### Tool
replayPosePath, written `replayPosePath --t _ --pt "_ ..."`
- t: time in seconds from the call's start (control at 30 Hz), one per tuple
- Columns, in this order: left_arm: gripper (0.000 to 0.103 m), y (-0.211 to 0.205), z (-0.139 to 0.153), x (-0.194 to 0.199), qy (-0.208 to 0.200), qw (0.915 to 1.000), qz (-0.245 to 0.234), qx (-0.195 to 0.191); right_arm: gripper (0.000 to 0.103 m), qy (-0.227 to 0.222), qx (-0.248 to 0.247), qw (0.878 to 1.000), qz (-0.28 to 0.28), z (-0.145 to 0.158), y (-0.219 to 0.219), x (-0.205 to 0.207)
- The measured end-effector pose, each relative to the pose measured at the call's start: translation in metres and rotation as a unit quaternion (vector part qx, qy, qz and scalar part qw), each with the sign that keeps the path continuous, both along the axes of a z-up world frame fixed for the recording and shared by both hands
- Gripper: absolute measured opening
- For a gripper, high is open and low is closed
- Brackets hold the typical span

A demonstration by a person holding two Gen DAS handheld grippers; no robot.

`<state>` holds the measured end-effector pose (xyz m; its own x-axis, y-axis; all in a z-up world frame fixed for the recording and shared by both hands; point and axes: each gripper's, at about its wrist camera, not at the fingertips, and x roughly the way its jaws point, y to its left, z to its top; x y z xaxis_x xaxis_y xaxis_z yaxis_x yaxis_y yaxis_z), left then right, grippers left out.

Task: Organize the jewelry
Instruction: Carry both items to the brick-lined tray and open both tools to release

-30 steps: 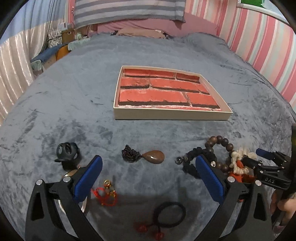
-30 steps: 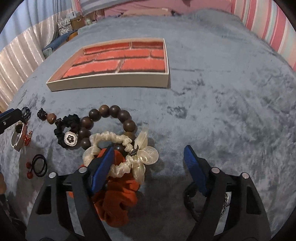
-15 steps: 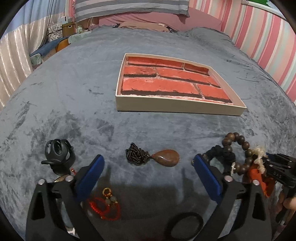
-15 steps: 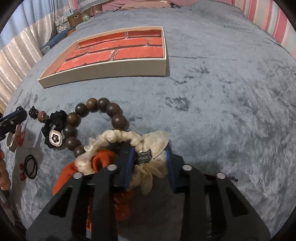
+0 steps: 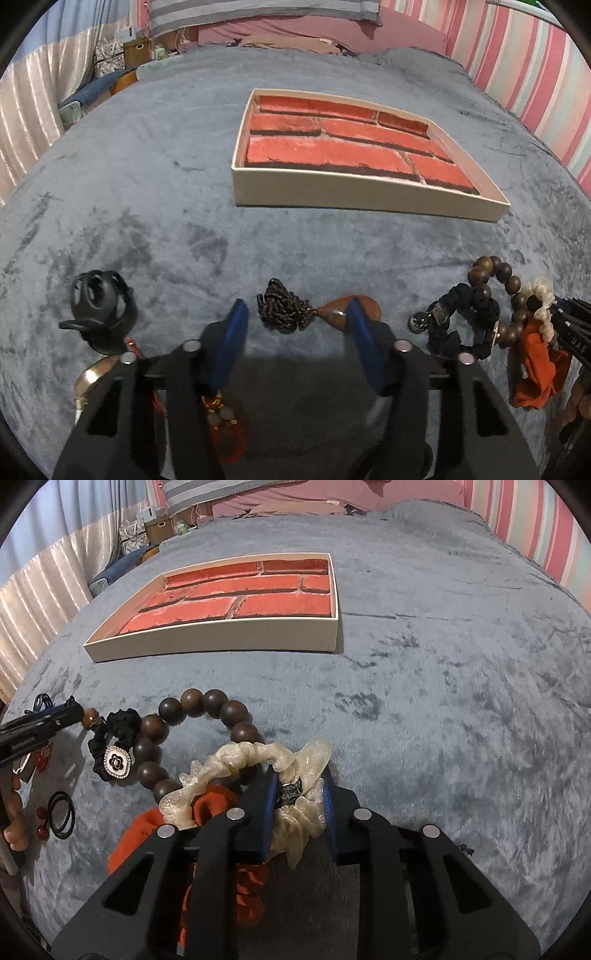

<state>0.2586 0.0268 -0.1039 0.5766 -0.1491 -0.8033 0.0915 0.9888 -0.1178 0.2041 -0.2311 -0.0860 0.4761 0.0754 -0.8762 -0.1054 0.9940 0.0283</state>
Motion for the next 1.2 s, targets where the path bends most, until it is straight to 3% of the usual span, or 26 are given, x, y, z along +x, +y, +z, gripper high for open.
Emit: replayPosePath --t 0.13,0.23,0.37,0.6,0.87,1.2 --pt "0.043 -0.002 0.001 -0.001 -0.012 0.9999 -0.009 0.001 0.022 -0.008 -0.001 1.0 0.001 0.002 0.0 0.0" --pt "0.029 0.0 -0.002 0.0 -0.011 0.9999 -0.003 0.002 0.021 -0.008 0.001 1.0 0.002 0.001 0.001 0.0" --pt "0.027 0.008 -0.004 0.002 -0.007 0.9998 -0.001 -0.017 0.021 -0.012 0.002 1.0 0.003 0.003 0.002 0.0" --pt "0.022 0.001 0.002 -0.002 -0.02 0.9998 -0.003 -0.003 0.02 -0.022 0.007 1.0 0.002 0.006 0.001 0.001" --pt "0.021 -0.007 0.039 -0.012 -0.051 0.9986 -0.011 -0.008 0.02 -0.035 0.019 0.999 -0.009 0.024 -0.006 0.007" --pt "0.02 -0.028 0.068 0.022 -0.059 0.9979 -0.02 -0.019 0.02 -0.049 0.005 0.999 -0.017 0.044 -0.003 0.042"
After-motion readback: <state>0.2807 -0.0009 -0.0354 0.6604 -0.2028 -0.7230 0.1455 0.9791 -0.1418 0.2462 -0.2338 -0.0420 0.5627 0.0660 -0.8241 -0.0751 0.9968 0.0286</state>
